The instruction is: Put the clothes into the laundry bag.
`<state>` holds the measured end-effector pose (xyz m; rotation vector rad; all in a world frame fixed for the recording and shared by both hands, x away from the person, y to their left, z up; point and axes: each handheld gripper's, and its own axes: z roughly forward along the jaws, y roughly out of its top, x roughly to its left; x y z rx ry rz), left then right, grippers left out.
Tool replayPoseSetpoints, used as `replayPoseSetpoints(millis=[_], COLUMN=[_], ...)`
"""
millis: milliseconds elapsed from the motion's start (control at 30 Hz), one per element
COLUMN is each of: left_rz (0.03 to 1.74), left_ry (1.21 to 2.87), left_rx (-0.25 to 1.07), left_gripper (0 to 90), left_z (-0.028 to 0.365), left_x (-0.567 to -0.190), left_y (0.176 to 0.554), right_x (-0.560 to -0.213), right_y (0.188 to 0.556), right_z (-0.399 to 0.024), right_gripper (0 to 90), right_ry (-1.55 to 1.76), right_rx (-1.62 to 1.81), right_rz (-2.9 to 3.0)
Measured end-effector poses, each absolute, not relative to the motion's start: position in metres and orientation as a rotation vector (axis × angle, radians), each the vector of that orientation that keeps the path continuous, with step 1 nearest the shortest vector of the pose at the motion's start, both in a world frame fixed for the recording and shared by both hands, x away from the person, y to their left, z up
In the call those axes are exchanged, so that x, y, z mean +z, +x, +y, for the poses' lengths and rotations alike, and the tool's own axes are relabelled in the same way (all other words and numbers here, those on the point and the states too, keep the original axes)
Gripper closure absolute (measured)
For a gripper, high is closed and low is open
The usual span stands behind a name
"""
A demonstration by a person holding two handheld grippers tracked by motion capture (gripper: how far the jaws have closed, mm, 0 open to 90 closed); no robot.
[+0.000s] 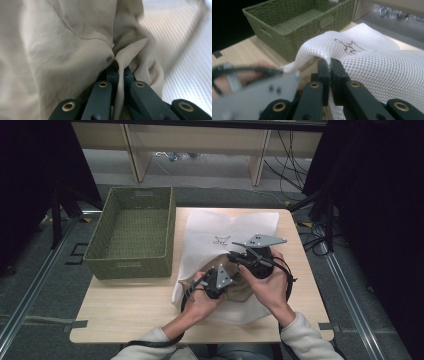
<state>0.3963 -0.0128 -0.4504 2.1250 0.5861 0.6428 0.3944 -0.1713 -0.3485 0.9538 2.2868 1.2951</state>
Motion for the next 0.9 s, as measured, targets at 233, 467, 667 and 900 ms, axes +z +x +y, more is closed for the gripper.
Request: replayPoseSetpoints(millis=[233, 467, 667, 900], left_rz=[0.595, 0.619, 0.566, 0.522], left_ry=[2.008, 2.144, 2.194, 2.189], left_rx=[0.734, 0.650, 0.599, 0.584], left_gripper=[88.2, 73.0, 55.1, 41.4], left_z=[-0.016, -0.028, -0.033, -0.028], left_x=[-0.435, -0.483, -0.490, -0.487], left_y=[0.405, 0.415, 0.417, 0.408], right_x=[-0.341, -0.353, -0.352, -0.352], right_y=[0.390, 0.400, 0.400, 0.400], right_z=[-0.175, -0.177, -0.177, -0.178], right_gripper=[88.1, 88.1, 88.0, 88.0], right_ry=[0.952, 0.989, 0.982, 0.987], right_rx=[1.351, 1.299, 1.278, 1.269], right_rz=[2.210, 2.239, 2.252, 2.247])
